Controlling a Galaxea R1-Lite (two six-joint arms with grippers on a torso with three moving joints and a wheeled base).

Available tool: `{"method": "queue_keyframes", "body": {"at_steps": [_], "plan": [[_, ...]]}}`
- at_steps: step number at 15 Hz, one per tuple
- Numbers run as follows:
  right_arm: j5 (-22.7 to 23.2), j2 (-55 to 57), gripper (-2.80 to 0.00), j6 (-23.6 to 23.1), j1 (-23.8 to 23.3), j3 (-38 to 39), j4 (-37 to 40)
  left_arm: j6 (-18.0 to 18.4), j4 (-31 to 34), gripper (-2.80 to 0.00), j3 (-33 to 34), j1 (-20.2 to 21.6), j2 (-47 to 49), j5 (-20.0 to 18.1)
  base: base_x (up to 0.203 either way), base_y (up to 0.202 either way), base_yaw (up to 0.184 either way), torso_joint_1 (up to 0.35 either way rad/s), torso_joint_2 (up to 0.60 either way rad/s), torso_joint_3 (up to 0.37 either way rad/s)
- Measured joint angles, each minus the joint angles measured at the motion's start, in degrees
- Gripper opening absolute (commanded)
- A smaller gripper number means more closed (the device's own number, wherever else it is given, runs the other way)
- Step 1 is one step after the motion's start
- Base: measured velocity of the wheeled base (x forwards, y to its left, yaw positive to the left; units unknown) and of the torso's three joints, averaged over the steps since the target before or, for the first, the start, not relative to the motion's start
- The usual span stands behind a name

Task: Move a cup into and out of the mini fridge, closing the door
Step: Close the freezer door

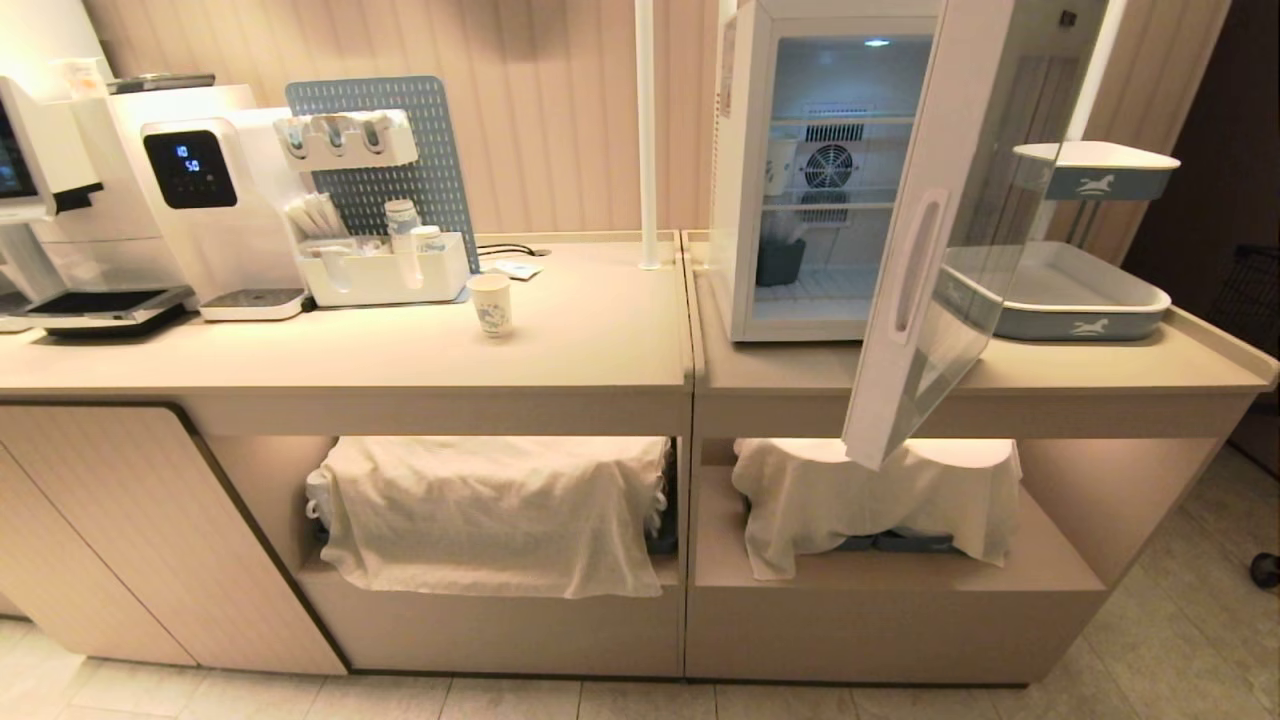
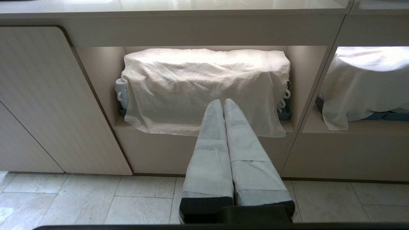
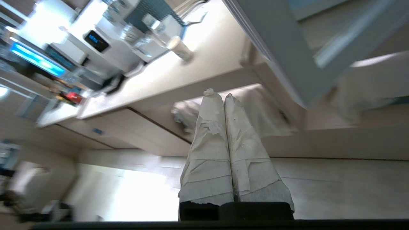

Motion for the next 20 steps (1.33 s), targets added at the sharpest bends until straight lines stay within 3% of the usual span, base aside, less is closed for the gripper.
{"method": "queue_keyframes", "body": {"at_steps": [4, 8, 10, 13, 16, 20], "plan": [[1.5, 17.2, -2.80, 9.4, 5.7, -6.5, -14.1, 0.0, 0.0, -2.80, 0.0, 0.0, 0.0, 0.0, 0.000, 0.000, 0.000, 0.000, 0.00, 0.000], [1.6, 31.5, -2.80, 11.0, 7.8, -15.5, -26.5, 0.0, 0.0, -2.80, 0.0, 0.0, 0.0, 0.0, 0.000, 0.000, 0.000, 0.000, 0.00, 0.000], [1.4, 34.7, -2.80, 7.8, 7.9, -17.4, -25.1, 0.0, 0.0, -2.80, 0.0, 0.0, 0.0, 0.0, 0.000, 0.000, 0.000, 0.000, 0.00, 0.000], [0.4, 35.0, -2.80, -1.0, 5.4, -16.8, -19.7, 0.0, 0.0, -2.80, 0.0, 0.0, 0.0, 0.0, 0.000, 0.000, 0.000, 0.000, 0.00, 0.000], [-0.1, 31.5, -2.80, -3.8, 4.3, -15.7, -14.2, 0.0, 0.0, -2.80, 0.0, 0.0, 0.0, 0.0, 0.000, 0.000, 0.000, 0.000, 0.00, 0.000], [-5.1, 28.3, -2.80, -12.0, 3.9, -14.6, -11.8, 0.0, 0.0, -2.80, 0.0, 0.0, 0.0, 0.0, 0.000, 0.000, 0.000, 0.000, 0.00, 0.000]]}}
